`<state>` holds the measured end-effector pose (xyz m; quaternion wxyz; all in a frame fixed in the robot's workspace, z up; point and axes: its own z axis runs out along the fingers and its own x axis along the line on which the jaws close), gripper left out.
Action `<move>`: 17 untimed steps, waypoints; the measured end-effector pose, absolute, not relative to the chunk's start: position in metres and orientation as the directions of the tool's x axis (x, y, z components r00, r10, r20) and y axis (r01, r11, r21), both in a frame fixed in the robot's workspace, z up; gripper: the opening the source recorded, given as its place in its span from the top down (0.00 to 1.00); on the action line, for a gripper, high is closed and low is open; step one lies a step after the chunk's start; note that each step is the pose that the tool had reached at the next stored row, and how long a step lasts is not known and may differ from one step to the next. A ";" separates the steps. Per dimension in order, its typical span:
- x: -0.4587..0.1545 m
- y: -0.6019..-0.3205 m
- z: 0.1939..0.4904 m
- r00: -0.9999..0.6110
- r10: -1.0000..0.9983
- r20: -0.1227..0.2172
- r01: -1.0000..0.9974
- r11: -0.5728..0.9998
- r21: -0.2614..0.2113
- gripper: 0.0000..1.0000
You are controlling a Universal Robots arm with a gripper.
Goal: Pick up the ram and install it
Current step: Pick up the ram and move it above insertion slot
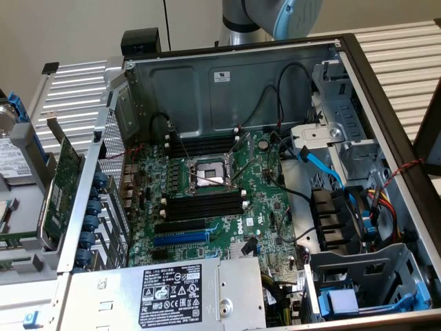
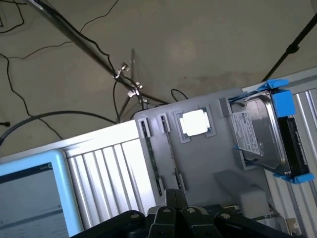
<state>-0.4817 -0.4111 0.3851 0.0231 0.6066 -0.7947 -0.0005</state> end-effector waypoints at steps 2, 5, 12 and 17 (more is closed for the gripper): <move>-0.482 -0.411 0.385 -0.233 -0.972 0.036 -0.972 0.234 0.025 0.89; -0.482 -0.411 0.385 -0.199 -0.979 0.035 -0.980 0.200 0.015 0.89; -0.482 -0.411 0.385 -0.127 -0.991 0.034 -0.992 0.127 0.006 0.89; -0.482 -0.411 0.385 -0.123 -0.992 0.034 -0.992 0.123 0.006 0.89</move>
